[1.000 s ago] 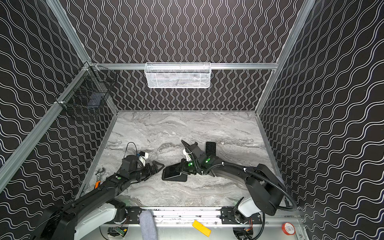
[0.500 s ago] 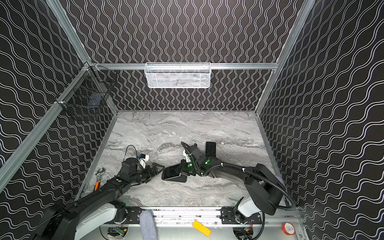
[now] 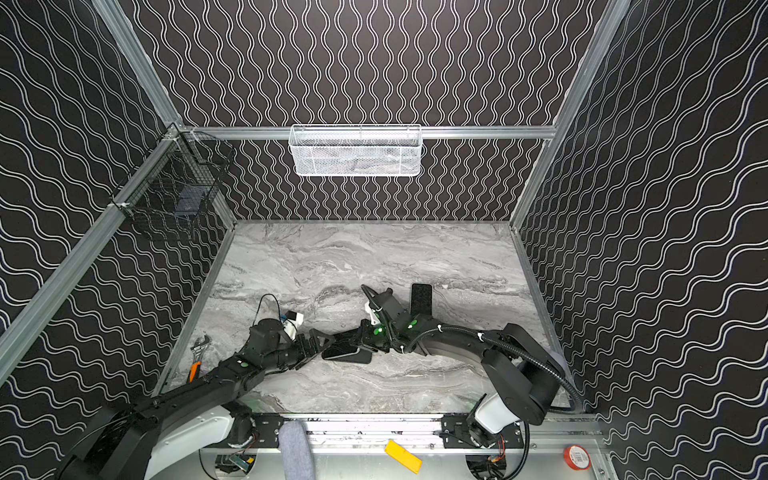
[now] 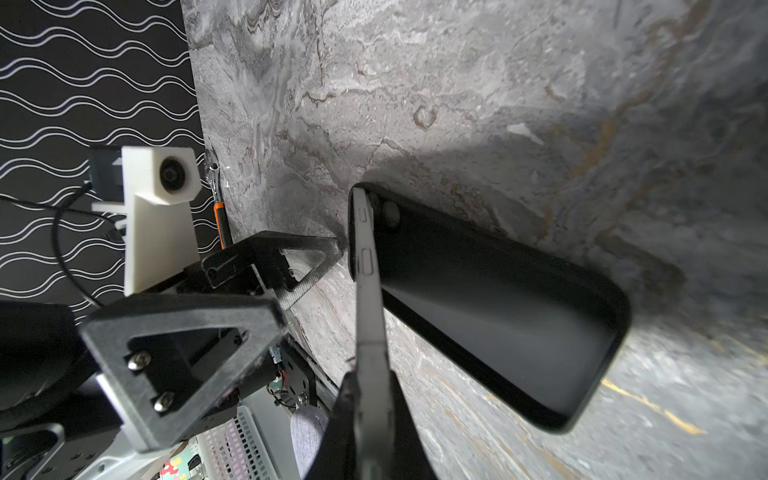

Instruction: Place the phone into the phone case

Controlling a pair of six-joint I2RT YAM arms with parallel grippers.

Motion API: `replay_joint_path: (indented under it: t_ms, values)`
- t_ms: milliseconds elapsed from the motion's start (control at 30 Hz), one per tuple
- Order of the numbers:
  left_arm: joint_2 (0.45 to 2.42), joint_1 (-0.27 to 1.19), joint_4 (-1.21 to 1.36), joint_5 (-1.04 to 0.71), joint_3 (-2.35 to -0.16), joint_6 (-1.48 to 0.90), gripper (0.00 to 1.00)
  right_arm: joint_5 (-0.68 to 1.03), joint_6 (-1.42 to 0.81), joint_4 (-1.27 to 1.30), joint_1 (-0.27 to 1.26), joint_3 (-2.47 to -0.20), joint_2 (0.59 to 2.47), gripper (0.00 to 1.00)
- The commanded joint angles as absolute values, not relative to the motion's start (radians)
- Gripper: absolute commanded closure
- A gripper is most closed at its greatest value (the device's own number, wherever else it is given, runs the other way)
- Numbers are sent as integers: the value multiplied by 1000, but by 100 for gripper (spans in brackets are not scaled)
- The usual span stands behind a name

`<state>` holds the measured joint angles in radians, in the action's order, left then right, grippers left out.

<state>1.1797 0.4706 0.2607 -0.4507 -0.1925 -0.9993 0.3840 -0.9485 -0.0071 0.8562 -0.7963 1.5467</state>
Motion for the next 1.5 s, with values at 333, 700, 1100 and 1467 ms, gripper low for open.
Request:
replay_joint_path:
  t_ms: [333, 700, 1100, 1467]
  values:
    - [1236, 485, 355, -437, -209, -1018, 2, 302, -929, -204, 857, -778, 1580, 100]
    - [1245, 494, 365, -431, -210, -1023, 2, 291, -914, -213, 859, -751, 1612, 96]
    - [1233, 496, 350, -431, -214, -1021, 2, 258, -897, -212, 858, -728, 1637, 93]
    - [1201, 504, 312, -431, -232, -1019, 2, 226, -868, -217, 842, -714, 1649, 88]
